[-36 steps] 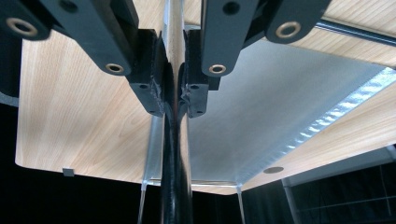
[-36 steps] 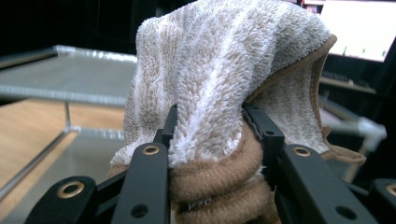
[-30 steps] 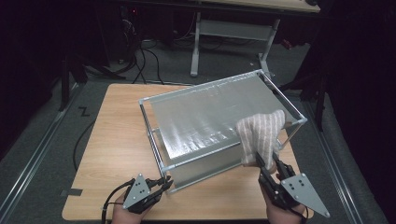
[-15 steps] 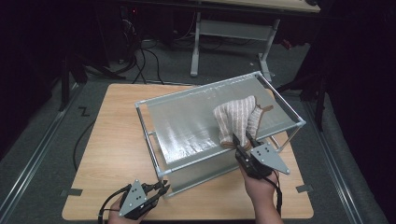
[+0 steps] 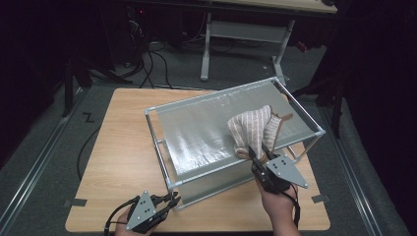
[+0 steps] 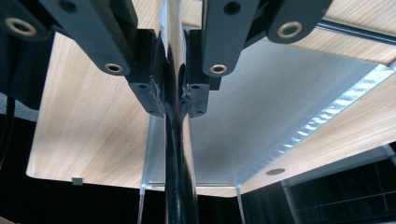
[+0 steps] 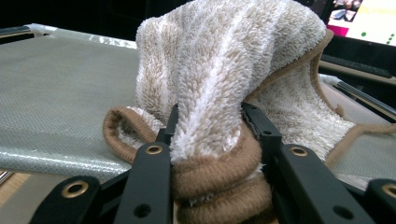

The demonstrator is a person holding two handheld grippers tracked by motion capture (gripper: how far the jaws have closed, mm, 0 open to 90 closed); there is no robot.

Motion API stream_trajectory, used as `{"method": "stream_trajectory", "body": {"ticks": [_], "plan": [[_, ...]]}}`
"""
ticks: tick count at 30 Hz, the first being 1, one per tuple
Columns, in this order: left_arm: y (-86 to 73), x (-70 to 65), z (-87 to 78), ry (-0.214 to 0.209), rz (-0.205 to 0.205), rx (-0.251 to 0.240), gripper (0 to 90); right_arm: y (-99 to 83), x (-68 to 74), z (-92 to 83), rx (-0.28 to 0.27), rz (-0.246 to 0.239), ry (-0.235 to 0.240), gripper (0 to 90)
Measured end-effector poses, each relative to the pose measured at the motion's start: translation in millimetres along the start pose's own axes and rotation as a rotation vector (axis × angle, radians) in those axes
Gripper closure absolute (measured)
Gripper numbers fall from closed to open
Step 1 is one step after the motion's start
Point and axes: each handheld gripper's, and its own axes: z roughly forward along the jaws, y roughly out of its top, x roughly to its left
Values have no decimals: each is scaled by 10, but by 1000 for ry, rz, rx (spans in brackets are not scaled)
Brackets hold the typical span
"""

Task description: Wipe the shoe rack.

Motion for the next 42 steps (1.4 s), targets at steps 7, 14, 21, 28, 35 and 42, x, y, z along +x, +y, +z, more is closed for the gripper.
{"method": "stream_trajectory", "body": {"ticks": [7,14,21,28,35,42], "plan": [[13,-78,35,-19,16,-6,789,-40,-66,-164,-4,7,-15,670],[9,-77,31,-16,14,-7,789,155,92,-163,-68,40,38,653],[7,-81,29,-12,14,-8,789,333,524,-128,-118,61,169,651],[8,-86,30,-9,17,-8,788,381,989,-136,-139,45,277,642],[10,-87,27,-7,19,-6,788,291,1182,-93,-127,29,281,621],[7,-86,24,-5,18,-7,788,228,1176,-140,-130,46,288,591]]}}
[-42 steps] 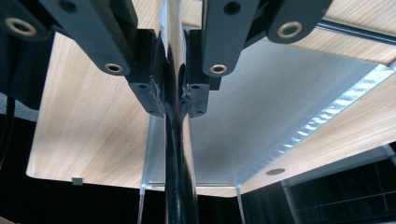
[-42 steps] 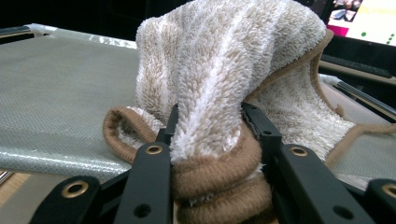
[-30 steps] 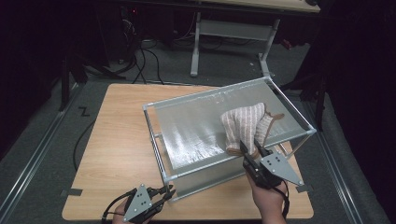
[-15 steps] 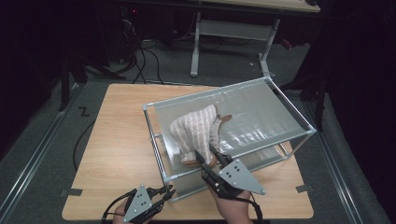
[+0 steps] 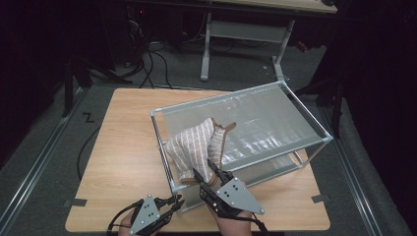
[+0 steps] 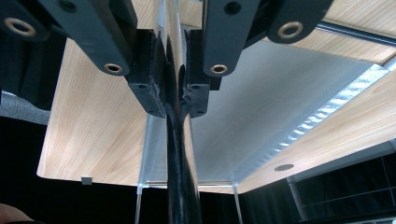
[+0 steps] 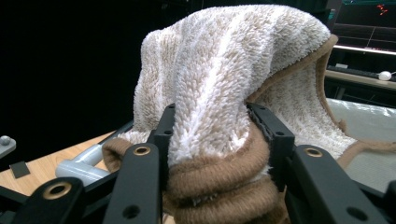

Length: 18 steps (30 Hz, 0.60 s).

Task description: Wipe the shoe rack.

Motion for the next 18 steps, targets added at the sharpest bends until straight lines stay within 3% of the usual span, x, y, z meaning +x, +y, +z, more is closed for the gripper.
{"method": "stream_trajectory", "body": {"ticks": [10,18], "plan": [[-2,-11,-4,13,0,0,788,1,0,52,-22,12,10,457],[-13,-24,-24,28,-8,-2,788,95,2,20,-102,-15,-14,421]]}}
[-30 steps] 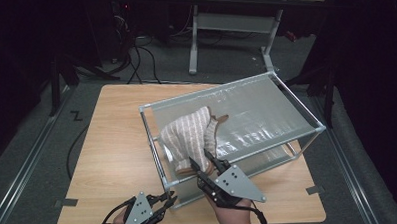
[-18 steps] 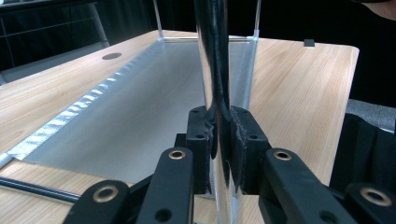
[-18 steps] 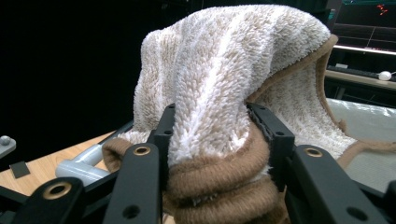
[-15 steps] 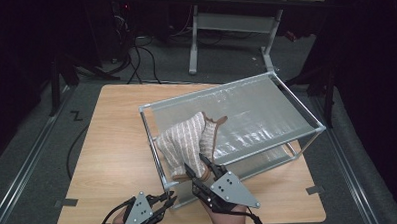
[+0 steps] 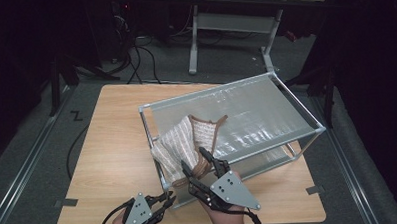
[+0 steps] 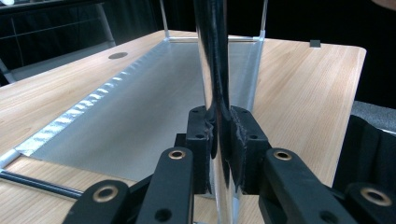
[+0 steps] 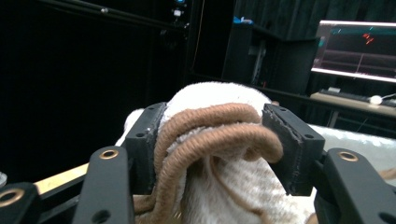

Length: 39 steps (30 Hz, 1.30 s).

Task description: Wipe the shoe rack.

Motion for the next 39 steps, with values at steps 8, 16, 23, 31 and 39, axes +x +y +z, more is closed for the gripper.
{"method": "stream_trajectory", "body": {"ticks": [8,16,23,31,39], "plan": [[-1,3,0,0,1,-1,788,2,-31,19,17,9,6,349],[0,6,-5,1,5,1,787,-89,64,28,58,-37,16,475],[-1,13,-16,7,1,5,788,-172,100,82,111,-56,4,538],[-1,12,-22,6,-5,6,790,-211,81,86,119,-82,-34,544],[0,14,-26,4,-6,7,791,-239,-75,46,119,-66,-70,540]]}}
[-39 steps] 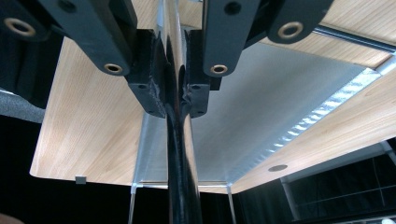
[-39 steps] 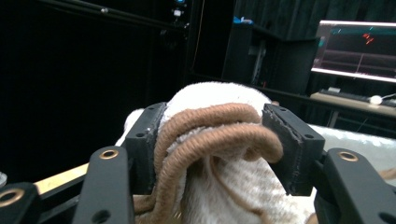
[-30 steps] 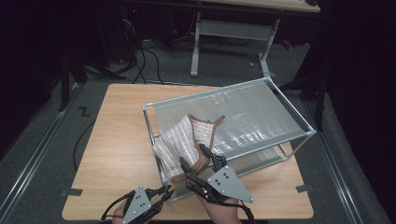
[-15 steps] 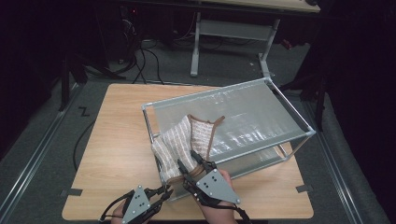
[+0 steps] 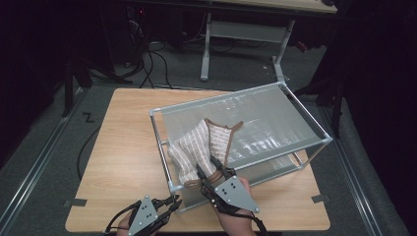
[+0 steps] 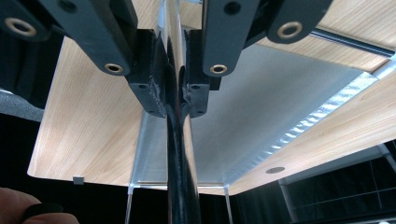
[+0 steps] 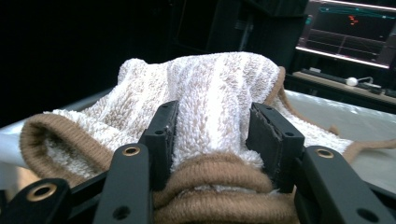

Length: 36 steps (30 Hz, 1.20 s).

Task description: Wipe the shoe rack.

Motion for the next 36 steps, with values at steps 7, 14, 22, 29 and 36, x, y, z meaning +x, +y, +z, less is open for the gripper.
{"method": "stream_trajectory", "body": {"ticks": [7,14,22,29,36], "plan": [[8,11,-19,-5,-18,8,797,-39,-210,-40,10,2,-43,540],[-11,21,-86,19,-23,13,797,-96,-453,-75,11,13,-88,540],[-37,65,-163,49,-19,20,795,-156,-718,-140,15,13,-140,540],[-58,106,-213,63,-27,15,795,-223,-1028,-209,21,21,-214,540],[-68,118,-228,72,-26,15,794,-290,-1324,-298,23,29,-289,539]]}}
